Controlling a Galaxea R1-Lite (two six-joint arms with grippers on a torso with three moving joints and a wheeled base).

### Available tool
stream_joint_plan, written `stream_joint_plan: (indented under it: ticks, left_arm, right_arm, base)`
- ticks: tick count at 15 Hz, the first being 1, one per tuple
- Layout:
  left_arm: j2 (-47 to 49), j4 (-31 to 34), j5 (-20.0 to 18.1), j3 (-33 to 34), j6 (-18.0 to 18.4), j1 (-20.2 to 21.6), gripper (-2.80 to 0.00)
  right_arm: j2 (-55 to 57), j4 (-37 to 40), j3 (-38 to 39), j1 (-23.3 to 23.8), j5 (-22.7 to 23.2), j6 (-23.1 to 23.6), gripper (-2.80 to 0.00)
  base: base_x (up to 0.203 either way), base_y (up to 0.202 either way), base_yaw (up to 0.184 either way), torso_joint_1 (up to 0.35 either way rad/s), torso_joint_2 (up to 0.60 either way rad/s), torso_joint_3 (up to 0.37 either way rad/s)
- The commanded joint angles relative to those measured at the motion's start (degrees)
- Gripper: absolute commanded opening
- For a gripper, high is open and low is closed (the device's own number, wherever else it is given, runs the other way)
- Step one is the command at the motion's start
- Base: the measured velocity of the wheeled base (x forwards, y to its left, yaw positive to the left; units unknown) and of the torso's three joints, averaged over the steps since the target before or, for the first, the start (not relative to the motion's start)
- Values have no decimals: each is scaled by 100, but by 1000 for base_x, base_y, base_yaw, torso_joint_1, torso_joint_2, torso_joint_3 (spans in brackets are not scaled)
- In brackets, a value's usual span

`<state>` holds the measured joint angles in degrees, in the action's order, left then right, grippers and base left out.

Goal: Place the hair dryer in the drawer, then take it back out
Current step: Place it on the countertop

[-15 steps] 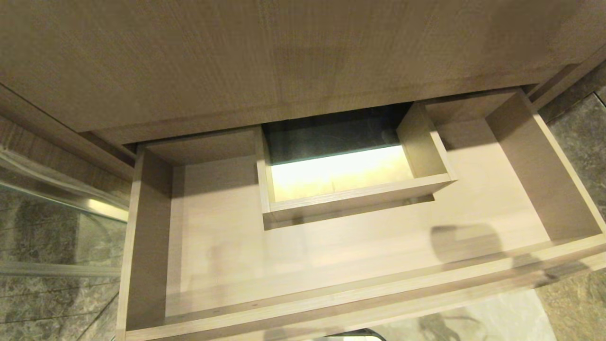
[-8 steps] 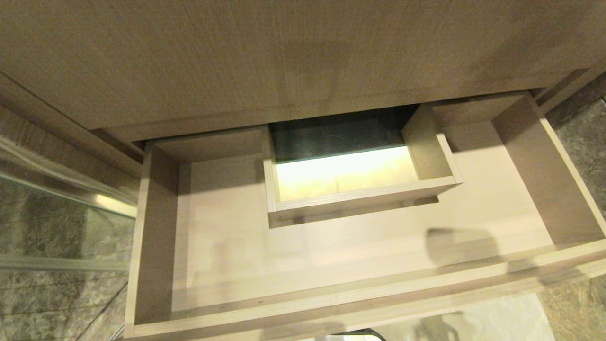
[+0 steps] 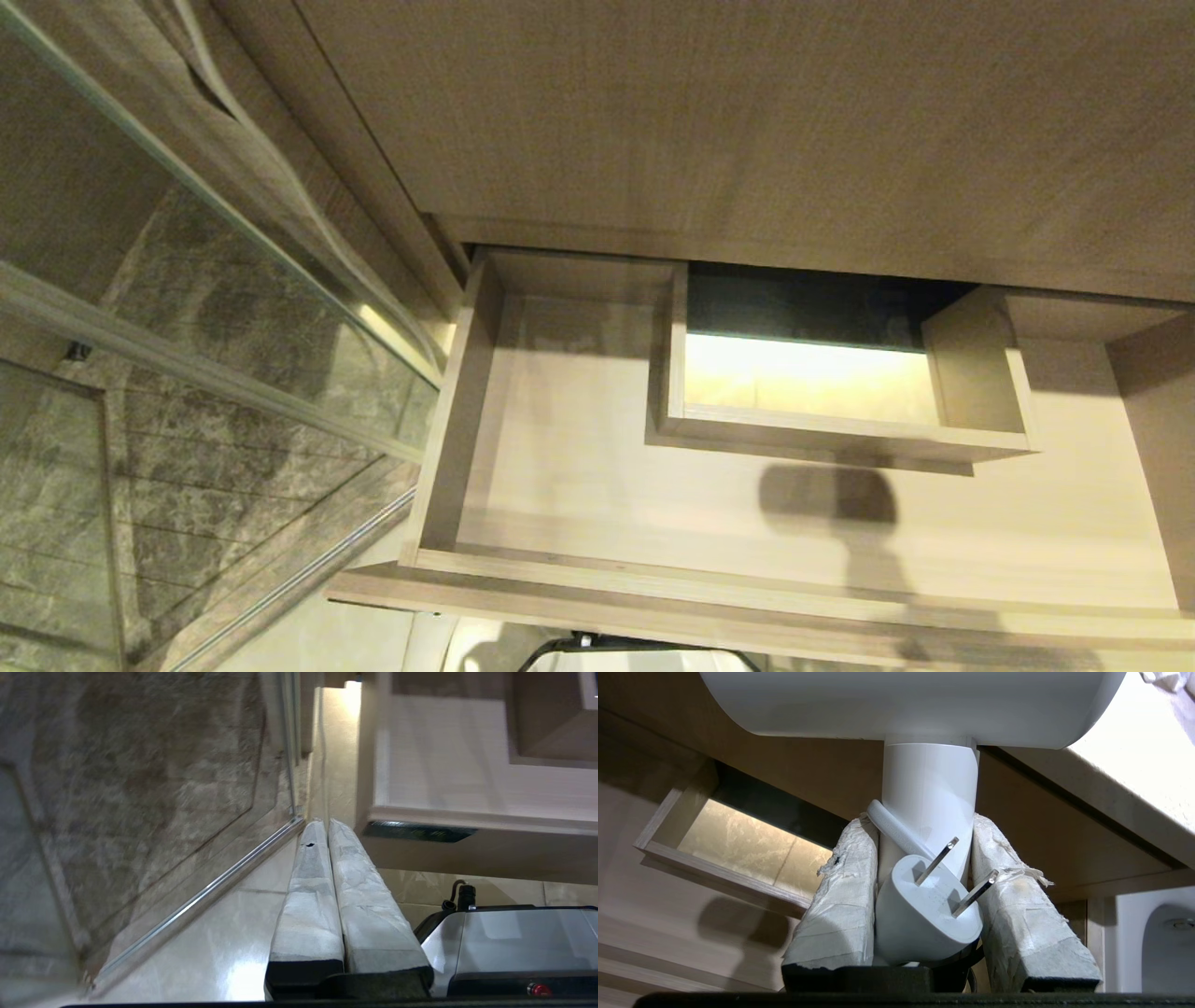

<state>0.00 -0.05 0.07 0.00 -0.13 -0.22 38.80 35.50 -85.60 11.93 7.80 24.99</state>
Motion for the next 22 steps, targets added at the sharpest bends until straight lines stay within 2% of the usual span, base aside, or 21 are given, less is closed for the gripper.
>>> stream_joint_plan:
  ticks: [1, 10, 18, 22]
  left_arm:
    - [0, -3, 1, 9, -4, 5, -280]
    - [0, -3, 1, 9, -4, 5, -280]
    - [0, -3, 1, 9, -4, 5, -280]
    - [0, -3, 1, 9, -4, 5, -280]
  right_arm:
    - [-13, 1, 8, 2, 2, 6, -280]
    - [-83, 25, 43, 2, -7, 15, -280]
    - [-110, -8, 123, -7, -112, 15, -280]
    - [-101, -38, 88, -7, -112, 15, -280]
  base:
    - [0, -1, 71, 12, -27, 2]
    - [0, 0, 0, 0, 0, 0]
    - [-1, 8, -159, 5, 3, 1]
    - [-1, 1, -39, 1, 1, 1]
